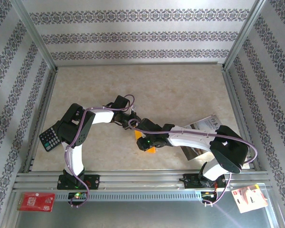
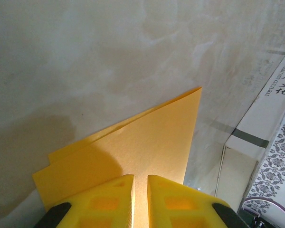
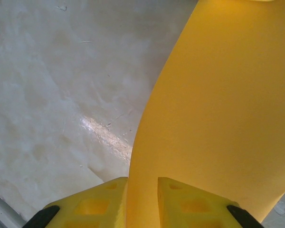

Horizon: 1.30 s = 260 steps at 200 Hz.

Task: Fold a paper plane with a square sheet of paper (pick it up from the middle)
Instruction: Third fold the triangle at the center of the table.

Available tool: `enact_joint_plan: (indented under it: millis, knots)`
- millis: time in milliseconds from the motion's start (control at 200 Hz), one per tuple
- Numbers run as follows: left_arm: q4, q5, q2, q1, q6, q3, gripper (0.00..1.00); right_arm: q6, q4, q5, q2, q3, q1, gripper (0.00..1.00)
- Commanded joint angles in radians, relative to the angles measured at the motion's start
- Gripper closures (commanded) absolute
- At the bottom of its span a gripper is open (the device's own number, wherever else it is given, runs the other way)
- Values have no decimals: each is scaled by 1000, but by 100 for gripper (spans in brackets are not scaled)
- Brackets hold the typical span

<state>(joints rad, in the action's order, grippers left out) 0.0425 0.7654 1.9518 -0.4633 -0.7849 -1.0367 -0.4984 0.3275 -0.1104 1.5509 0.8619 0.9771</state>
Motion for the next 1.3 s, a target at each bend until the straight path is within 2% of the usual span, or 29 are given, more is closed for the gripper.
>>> enact_joint_plan:
  millis: [0,115,240,679,1294]
  knots:
    - [55,-25,25,-6,31,-16,87,4,-4,-12,-19,-15,-10,79]
    - [66,-30,36,-7,41,-20,87,3,-17,-22,-17,-18,-25,88]
    - [79,-35,47,-7,52,-24,87,0,-44,-58,-17,-26,-52,93]
    - [114,-49,56,-10,77,-36,88,26,-53,-177,12,-28,-180,92]
    - [118,-46,61,-14,80,-39,88,59,-33,-156,120,20,-238,91]
